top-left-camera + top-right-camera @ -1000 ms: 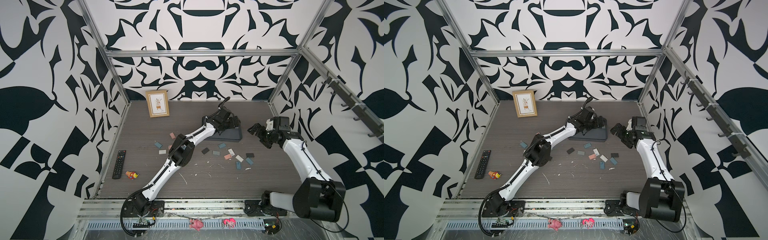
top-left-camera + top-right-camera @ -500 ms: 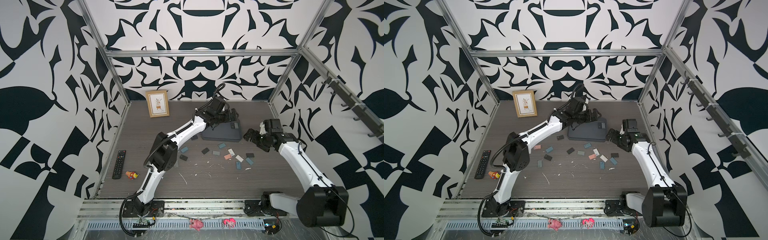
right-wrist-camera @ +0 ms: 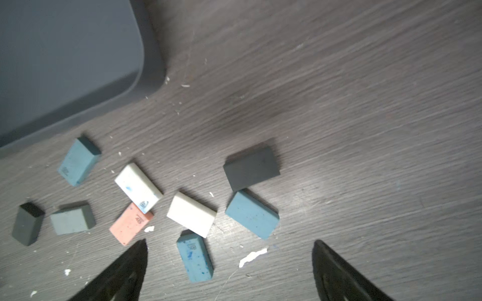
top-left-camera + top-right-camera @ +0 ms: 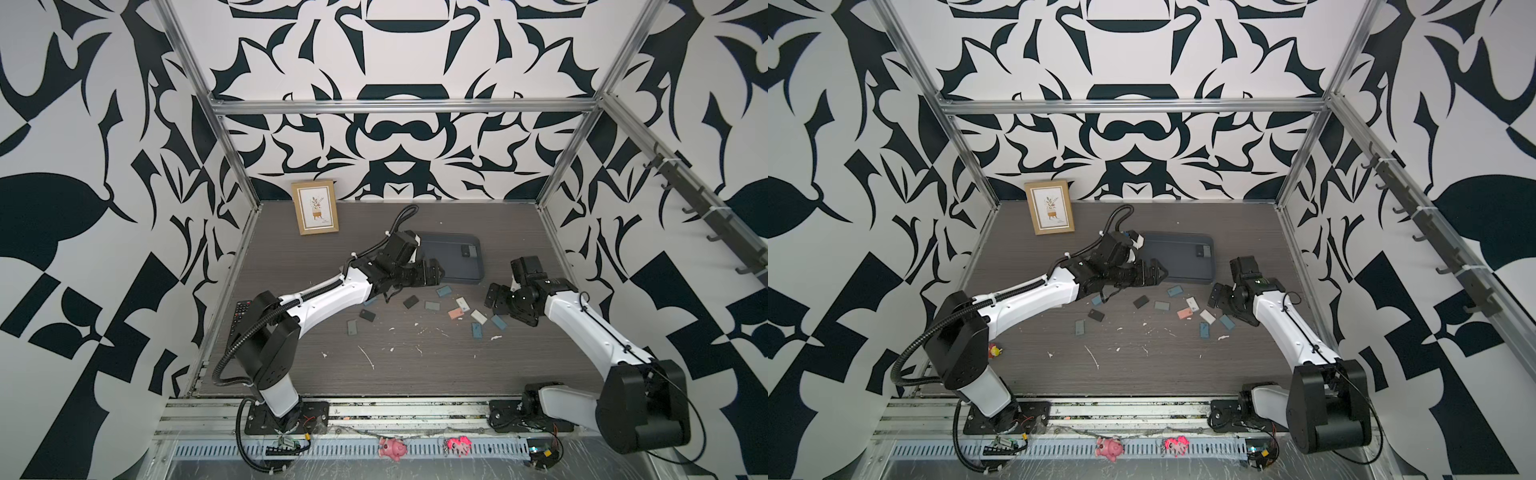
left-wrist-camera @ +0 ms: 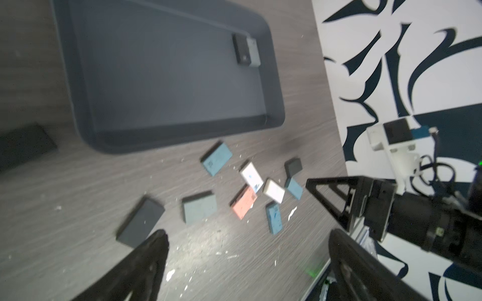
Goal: Put the eraser in the storage box
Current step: Pick up the eraser from the center of the board.
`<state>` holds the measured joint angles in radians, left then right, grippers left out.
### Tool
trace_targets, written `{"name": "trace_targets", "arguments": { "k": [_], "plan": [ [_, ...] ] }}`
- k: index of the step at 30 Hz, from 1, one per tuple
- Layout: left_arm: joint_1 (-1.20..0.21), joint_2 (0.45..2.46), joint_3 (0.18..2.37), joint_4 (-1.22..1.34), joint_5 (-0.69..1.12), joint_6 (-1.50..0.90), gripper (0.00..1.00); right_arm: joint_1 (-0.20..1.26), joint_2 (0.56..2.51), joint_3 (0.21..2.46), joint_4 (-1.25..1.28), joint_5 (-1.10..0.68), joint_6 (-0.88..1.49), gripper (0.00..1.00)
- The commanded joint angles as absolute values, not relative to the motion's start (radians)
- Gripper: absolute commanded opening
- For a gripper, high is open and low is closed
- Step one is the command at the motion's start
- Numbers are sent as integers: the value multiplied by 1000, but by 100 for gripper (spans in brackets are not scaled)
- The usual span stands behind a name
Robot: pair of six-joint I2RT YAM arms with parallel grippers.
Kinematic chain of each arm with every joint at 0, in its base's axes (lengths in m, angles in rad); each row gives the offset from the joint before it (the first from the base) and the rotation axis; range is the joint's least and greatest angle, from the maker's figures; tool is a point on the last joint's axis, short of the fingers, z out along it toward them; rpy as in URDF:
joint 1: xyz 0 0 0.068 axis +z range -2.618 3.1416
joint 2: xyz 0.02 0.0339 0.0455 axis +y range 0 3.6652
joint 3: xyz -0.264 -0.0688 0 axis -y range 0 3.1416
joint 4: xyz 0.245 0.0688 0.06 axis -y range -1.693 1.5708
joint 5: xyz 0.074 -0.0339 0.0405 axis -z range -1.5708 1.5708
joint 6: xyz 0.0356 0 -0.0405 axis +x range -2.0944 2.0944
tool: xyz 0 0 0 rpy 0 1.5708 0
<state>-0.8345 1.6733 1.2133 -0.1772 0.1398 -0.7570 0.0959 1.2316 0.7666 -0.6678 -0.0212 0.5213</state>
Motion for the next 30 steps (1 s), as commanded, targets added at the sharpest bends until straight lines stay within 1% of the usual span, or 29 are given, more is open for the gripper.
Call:
{"name": "trace_targets", "arguments": {
  "k": [1, 11, 21, 30],
  "plan": [
    [-863, 1628, 1152, -96, 147, -797, 99, 96, 1244, 730, -625, -30, 527, 100],
    [-885, 1620, 1085, -61, 158, -819, 99, 77, 1325, 678, -484, -131, 529, 100],
    [-885, 1648, 1087, -34, 180, -834, 99, 74, 1397, 723, -494, -102, 476, 99],
    [-885, 1674, 1097, -26, 197, -841, 99, 73, 1451, 729, -461, -132, 471, 99]
  ]
}}
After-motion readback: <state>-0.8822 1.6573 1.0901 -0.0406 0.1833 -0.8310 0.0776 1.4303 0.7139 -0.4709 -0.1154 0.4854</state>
